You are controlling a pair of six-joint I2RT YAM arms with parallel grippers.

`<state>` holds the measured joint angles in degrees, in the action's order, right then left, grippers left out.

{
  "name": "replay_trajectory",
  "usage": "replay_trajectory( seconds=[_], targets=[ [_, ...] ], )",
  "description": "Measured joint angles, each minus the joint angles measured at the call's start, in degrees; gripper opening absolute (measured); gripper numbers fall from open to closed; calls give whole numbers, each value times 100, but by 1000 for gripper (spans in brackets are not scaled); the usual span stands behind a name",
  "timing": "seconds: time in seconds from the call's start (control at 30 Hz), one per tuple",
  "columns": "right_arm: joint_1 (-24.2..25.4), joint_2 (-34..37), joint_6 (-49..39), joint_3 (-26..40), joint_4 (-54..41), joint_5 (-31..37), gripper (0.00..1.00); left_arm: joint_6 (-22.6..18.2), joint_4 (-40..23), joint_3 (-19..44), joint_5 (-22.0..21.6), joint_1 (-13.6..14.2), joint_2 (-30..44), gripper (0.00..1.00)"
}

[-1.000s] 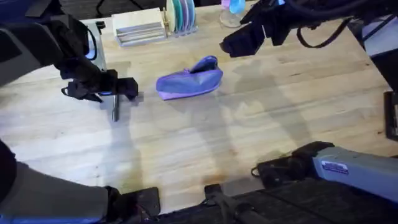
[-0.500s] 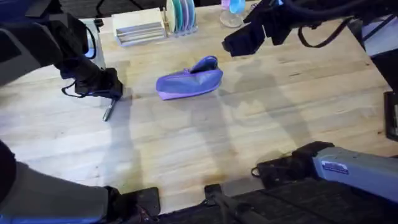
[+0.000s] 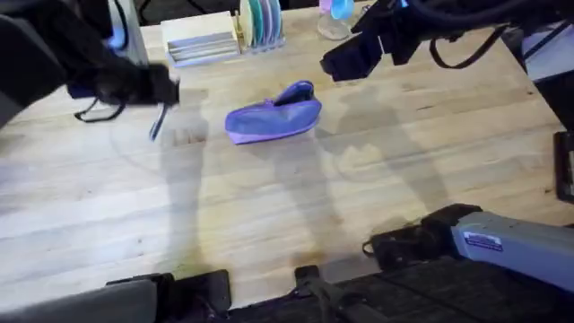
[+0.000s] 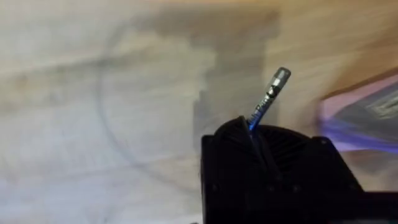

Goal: Unzip the bag, pick up the pens from the table one at a time and place them inside, then zip the bag closed.

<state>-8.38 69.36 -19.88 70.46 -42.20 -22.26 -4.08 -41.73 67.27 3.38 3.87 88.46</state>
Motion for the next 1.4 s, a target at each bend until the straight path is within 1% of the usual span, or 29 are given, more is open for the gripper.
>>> replay_trajectory(
  seconds=[0.1, 0.23, 0.3, 0.43, 0.47, 0.57, 0.67, 0.8, 0.93, 1.03, 1.23, 1.4],
  targets=[
    [0, 0, 23, 0, -2, 0, 998, 0, 437, 57, 336, 268, -506, 42],
    [0, -50, 147, 0, -29, 0, 998, 0, 1028, 85, 1019, 584, -958, 42],
    [0, -157, 197, 0, -36, 0, 998, 0, 1310, 89, 1422, 746, -1054, 42],
    [0, -496, 238, 0, -177, -2, 998, 0, 1658, 94, 2081, 1073, -1043, 42],
    [0, -827, 277, 0, -358, 0, 997, 1, 2080, 94, 2442, 1523, -1010, 43],
    [0, -990, 278, 0, -400, -1, 997, 0, 2368, 94, 2571, 1856, -1001, 43],
    [0, -1083, 286, 0, -408, 0, 998, -71, 2462, 94, 2655, 2184, -995, 43],
    [0, -1100, 297, 0, -413, 0, 998, -374, 2460, 94, 2821, 2571, -806, 43],
    [0, -1099, 299, 0, -413, 0, 998, -619, 2515, 94, 2929, 2864, -353, 43],
    [0, -1102, 298, 0, -412, 0, 997, -707, 2643, 94, 2988, 2964, 101, 43],
    [0, -1099, 299, 0, -413, 0, 998, -758, 2778, 94, 2914, 2960, 889, 43],
    [0, -1099, 299, 0, -410, 0, 998, -809, 2406, 94, 2648, 2893, 1178, 43]
  ],
)
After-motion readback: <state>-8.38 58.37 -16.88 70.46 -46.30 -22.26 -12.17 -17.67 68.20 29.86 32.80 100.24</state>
